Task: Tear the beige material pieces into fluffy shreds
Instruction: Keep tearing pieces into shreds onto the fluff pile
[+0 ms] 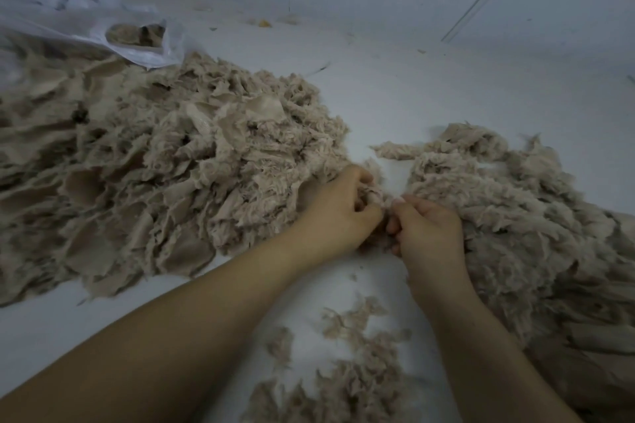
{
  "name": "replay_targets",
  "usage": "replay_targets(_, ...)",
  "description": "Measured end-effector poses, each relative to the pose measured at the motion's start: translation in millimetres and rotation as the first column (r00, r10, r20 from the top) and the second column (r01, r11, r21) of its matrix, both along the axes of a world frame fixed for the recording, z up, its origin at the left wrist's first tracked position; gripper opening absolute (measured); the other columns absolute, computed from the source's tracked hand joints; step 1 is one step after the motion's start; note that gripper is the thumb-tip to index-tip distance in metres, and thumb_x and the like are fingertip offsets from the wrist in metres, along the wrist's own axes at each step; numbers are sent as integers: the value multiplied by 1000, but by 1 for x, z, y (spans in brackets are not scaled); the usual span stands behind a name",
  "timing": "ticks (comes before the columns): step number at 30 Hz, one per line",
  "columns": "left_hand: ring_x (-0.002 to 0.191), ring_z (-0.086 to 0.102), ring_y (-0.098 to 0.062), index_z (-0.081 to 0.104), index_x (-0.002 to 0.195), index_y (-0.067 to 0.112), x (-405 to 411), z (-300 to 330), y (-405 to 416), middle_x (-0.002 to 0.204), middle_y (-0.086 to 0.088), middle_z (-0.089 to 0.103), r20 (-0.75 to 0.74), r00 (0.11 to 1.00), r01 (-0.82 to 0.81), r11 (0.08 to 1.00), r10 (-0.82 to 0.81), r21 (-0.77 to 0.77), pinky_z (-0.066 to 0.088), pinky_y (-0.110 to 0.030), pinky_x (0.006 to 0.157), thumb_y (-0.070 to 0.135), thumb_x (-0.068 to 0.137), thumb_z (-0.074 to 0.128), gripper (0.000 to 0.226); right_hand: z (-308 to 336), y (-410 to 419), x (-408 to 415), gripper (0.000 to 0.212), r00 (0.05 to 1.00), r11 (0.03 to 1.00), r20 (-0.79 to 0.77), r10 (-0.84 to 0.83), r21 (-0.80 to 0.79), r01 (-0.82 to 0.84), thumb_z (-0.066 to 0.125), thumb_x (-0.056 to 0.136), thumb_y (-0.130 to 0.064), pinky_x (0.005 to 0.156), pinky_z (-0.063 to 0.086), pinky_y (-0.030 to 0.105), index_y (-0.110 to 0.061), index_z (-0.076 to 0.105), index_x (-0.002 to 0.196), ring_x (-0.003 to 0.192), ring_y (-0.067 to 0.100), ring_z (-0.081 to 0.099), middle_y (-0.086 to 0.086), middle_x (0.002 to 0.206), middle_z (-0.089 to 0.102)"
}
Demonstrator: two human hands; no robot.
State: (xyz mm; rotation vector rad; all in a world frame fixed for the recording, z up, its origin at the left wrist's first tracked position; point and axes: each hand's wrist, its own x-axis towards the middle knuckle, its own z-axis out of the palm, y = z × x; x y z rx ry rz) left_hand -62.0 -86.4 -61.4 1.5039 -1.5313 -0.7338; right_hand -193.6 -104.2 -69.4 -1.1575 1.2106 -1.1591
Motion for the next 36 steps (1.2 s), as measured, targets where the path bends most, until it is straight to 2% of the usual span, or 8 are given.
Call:
replay_targets(5,75,60,-24,55,95,8,-4,8,-27,76,-6,60,337,935,-158,982,115,106,51,-37,68,28,94,57,20,0,0,0,16,1000,1000,11,4,-9,-4,57,100,-10,38,33,18,-9,67,88,39,6,39,-8,45,50)
replay_targets(8,66,56,-26,49,68,12,-7,6,-30,65,-6,54,380,920,-136,986,92,92,41,-32,52,17,88,59,23,2,2,2,17,999,1000,35,12,-29,-11,58,98,-7,38,33,16,-13,69,86,39,3,40,-10,46,51)
replay_targets(17,55,54,-14,60,71,0,-9,6,5,63,-4,58,-44,999,-8,998,6,-56,48,-35,53,-5,85,61,15,1,4,1,45,995,991,-17,101,-85,-102,62,98,-15,41,33,13,-24,60,54,39,0,40,-13,43,47)
replay_targets(22,62,54,-21,52,97,12,-2,8,8,76,-7,57,-148,986,-57,991,74,118,51,-44,55,0,89,54,15,2,4,2,20,992,995,-103,72,-60,-79,64,94,-10,56,51,33,-9,71,75,58,20,58,16,64,68)
replay_targets(25,66,56,-17,42,135,18,-1,13,0,81,-2,58,0,1000,-18,982,18,190,46,-30,51,1,88,52,50,2,6,1,43,991,996,-125,49,-73,-59,57,91,-6,44,35,27,-18,50,50,47,17,38,13,48,43)
replay_targets(28,75,58,-22,64,92,12,-6,18,-7,79,-3,61,242,969,11,984,-55,178,45,-31,56,0,83,54,18,5,6,1,49,991,996,-134,-8,-92,-4,53,88,-4,44,21,26,-22,35,46,50,16,25,0,49,28)
replay_targets(30,65,51,-21,48,62,21,-8,17,-5,64,2,51,355,934,-12,992,-32,122,32,-29,48,0,81,54,29,4,5,0,48,992,995,-126,-29,-102,16,53,88,-4,44,23,26,-22,37,47,51,16,27,1,49,31)
replay_targets(36,63,42,-17,42,54,22,-8,9,5,66,1,43,296,939,-143,981,177,-131,30,-34,50,7,78,63,35,2,6,2,21,972,981,-200,124,-122,-151,61,93,-16,45,38,27,-30,70,80,49,13,46,-4,53,55)
